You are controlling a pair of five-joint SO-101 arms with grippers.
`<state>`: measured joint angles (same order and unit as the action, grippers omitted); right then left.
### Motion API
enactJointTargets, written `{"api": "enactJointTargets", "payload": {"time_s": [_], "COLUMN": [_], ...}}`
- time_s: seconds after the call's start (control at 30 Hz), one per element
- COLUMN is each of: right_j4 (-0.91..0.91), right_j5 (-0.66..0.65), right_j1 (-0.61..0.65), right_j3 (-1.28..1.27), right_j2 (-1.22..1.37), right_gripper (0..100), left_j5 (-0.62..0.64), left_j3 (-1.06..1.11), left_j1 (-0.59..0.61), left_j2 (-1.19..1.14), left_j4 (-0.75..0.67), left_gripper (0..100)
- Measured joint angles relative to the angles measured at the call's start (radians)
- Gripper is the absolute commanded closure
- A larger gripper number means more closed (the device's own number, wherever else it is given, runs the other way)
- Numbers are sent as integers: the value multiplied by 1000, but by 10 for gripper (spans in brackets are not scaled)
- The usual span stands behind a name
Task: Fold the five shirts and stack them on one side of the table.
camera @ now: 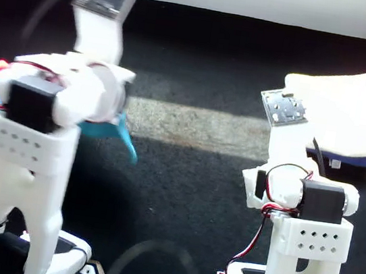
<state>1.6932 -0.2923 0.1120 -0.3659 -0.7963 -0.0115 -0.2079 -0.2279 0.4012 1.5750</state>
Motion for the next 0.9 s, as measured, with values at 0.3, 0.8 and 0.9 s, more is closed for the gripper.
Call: {"api": "enactJointTargets", "payload": {"time_s": [0.3, 0.8, 0.9], "right_j4": [0, -129, -192], "right_j5": [0, 0, 0], "right_j1": [0, 51, 152], "right_j3": [0, -86, -129], "right_j2": [0, 0, 0], "right_gripper": [698, 697, 697], "left_j5": [17, -84, -133], "left_j3": [169, 52, 135], "left_j1": [-167, 302, 508], "left_j2": [-126, -137, -137], "left_j4": [-178, 98, 106], "left_gripper": [838, 819, 819]}}
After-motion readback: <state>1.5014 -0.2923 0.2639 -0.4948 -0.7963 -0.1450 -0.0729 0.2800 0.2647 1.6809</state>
